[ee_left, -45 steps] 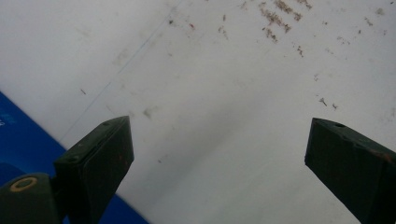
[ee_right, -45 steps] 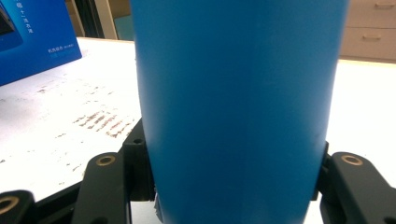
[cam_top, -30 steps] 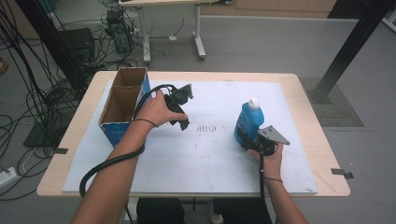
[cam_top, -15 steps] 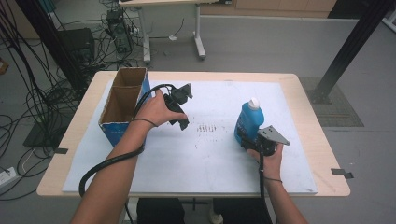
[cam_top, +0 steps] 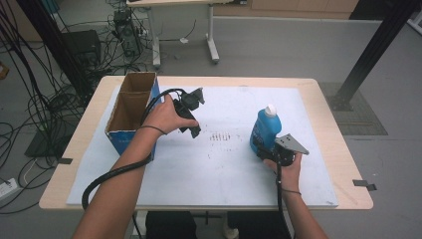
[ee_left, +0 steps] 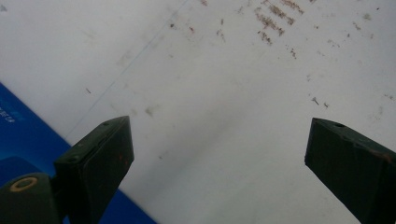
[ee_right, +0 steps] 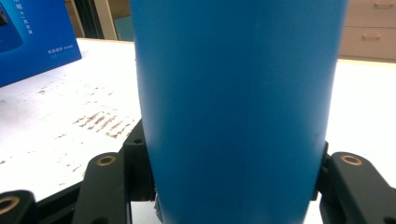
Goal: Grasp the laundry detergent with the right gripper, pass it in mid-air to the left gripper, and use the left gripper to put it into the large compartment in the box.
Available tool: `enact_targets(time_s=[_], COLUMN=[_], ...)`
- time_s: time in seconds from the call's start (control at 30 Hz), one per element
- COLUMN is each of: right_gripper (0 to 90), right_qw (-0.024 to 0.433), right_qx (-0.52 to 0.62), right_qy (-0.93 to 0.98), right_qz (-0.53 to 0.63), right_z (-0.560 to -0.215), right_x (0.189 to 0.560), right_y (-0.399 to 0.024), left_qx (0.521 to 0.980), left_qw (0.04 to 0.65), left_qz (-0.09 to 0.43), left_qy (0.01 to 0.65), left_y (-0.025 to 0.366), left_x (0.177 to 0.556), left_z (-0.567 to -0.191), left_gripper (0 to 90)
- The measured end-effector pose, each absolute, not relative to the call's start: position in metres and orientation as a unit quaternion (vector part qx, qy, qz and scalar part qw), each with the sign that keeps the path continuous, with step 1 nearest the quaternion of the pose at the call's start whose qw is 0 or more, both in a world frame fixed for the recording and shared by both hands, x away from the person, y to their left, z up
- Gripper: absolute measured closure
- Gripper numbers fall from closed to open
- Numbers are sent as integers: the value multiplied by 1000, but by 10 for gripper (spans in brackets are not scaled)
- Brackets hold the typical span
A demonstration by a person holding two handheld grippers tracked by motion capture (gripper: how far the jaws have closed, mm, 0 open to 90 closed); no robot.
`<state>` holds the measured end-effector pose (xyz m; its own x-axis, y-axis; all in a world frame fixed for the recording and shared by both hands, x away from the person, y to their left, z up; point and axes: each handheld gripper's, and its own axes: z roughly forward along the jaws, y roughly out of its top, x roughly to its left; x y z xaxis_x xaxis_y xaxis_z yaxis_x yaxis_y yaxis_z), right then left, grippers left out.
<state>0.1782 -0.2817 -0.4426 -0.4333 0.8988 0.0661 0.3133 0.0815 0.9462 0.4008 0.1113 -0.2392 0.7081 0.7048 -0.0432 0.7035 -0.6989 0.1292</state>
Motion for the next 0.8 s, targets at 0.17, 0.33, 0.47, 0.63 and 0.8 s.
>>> enact_targets(time_s=[0.17, 0.33, 0.47, 0.63, 0.8], right_gripper=[407, 407, 407, 407, 407], right_qw=[287, 287, 288, 288, 288], right_qx=[447, 447, 447, 447, 447], right_qy=[676, 675, 675, 675, 675], right_qz=[510, 511, 511, 511, 511], right_z=[-443, -444, -444, -444, -444], right_x=[178, 178, 178, 178, 178], right_y=[-282, -282, -282, -282, -282], left_qx=[921, 919, 920, 919, 919], left_qw=[71, 72, 72, 72, 72], left_qz=[5, 4, 3, 2, 3], left_qy=[383, 387, 386, 387, 388], left_y=[112, 113, 114, 115, 116], left_x=[401, 403, 403, 403, 403], left_z=[-237, -237, -238, -238, -237], left_gripper=[84, 83, 83, 84, 84])
